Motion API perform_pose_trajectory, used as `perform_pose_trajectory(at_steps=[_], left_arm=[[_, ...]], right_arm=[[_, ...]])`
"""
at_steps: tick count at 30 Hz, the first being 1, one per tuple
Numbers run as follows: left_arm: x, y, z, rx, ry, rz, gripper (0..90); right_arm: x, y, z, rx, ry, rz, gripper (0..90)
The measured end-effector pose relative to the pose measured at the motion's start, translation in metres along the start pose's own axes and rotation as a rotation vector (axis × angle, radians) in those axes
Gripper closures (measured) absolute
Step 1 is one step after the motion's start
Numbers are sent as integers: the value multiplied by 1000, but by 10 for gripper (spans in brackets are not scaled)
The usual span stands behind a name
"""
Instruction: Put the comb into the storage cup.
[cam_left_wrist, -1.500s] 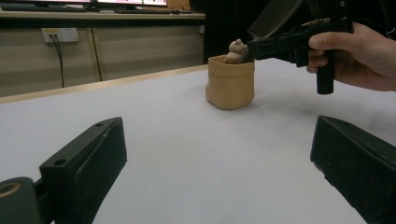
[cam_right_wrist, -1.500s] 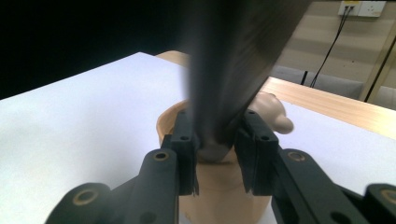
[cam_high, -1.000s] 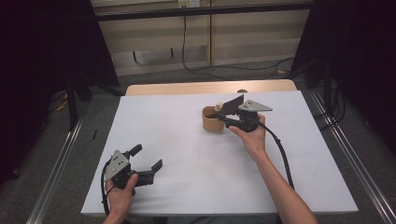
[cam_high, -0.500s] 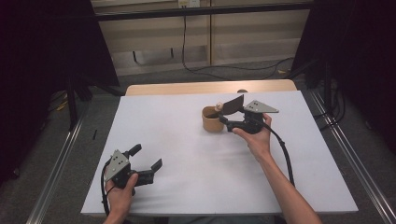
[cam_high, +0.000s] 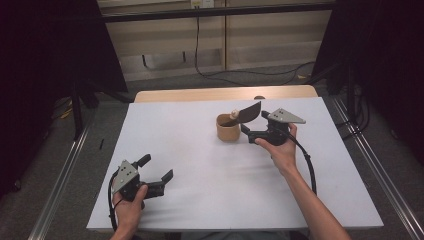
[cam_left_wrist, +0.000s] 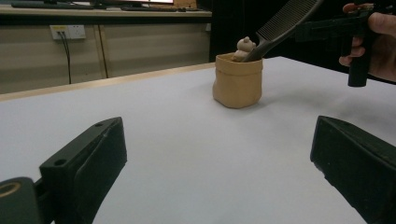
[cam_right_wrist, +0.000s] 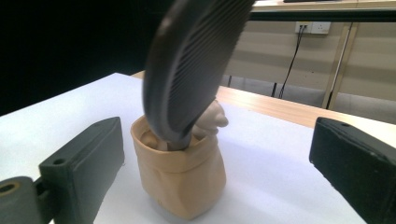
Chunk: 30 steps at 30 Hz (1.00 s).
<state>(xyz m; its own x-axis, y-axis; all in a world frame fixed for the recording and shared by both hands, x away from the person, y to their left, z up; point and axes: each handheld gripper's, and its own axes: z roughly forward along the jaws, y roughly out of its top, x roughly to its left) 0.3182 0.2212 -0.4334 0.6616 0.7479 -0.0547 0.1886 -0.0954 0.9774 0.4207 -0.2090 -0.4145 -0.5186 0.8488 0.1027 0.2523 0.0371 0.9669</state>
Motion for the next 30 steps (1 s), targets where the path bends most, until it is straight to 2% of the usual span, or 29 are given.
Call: perform_pose_trajectory(at_steps=[8, 12, 16, 26, 30], left_arm=[[0, 1, -4, -10, -10, 9, 38], [1, 1, -5, -14, 5, 7, 38], [2, 1, -5, -19, 7, 0, 37], [1, 1, -5, -13, 26, -26, 37], [0, 0, -5, -12, 29, -28, 37]], right_arm=[[-1, -2, -7, 5, -32, -8, 11], [-3, -4, -10, 13, -52, -10, 20], [-2, -4, -16, 13, -97, -47, 27], [-2, -2, -30, -17, -136, -50, 23], [-2, -4, -34, -13, -175, -40, 11]])
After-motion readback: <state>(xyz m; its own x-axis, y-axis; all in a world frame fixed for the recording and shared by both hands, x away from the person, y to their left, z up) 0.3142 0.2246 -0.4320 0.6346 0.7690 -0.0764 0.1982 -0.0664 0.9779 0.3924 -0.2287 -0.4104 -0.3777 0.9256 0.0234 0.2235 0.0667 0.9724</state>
